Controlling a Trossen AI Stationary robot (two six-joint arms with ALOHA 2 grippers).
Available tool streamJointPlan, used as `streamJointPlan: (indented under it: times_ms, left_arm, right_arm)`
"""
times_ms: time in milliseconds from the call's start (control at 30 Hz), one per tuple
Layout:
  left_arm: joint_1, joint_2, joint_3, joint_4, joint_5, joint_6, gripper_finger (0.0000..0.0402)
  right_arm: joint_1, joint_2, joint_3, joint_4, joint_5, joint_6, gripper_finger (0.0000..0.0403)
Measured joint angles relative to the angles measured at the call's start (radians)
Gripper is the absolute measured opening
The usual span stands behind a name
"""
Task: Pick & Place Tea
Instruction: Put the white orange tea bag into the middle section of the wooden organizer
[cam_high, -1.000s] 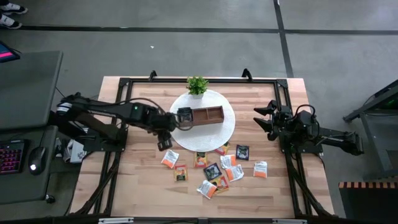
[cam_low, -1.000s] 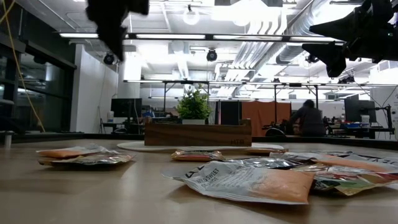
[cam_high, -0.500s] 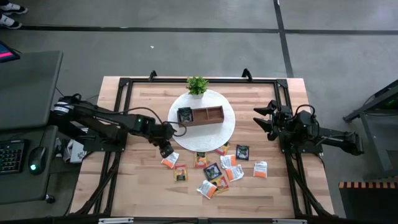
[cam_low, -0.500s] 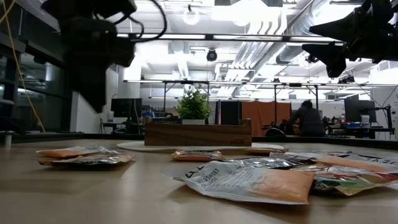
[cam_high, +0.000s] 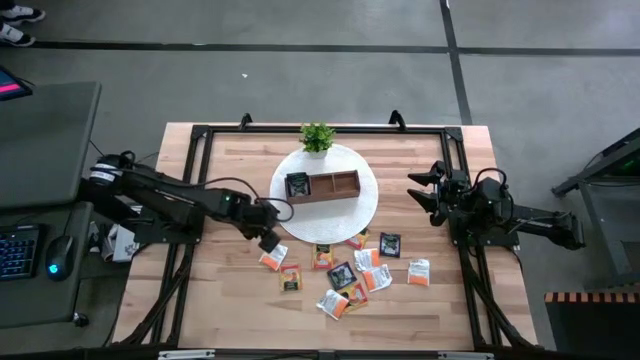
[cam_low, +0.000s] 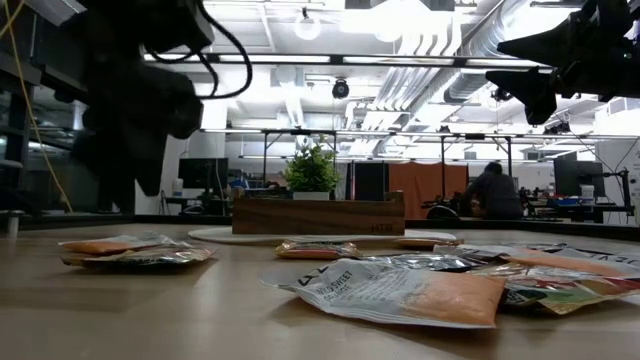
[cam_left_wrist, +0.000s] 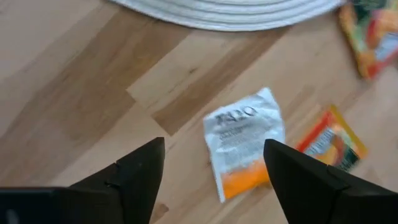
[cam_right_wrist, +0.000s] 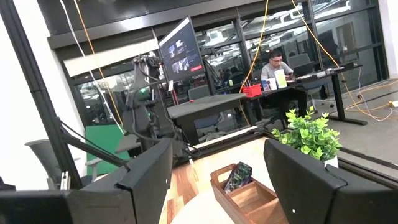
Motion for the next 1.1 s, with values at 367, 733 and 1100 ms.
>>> streamJointPlan:
  times_ms: [367,733,1100]
  left_arm:
    - [-0.007,0.094,0.0,0.096,0.006,-0.092,0.0272]
    - [-0.033,0.111,0.001,0.1,0.0,-0.121,0.0272]
    - [-0.033,0.111,0.001,0.118,-0.007,-0.124,0.0273]
  right_arm:
    - [0.0,0.0,0.0,0.0,0.0,0.0,0.025]
    - [0.0,0.0,0.0,0.0,0.0,0.0,0.025]
    - [0.0,0.0,0.0,0.0,0.0,0.0,0.025]
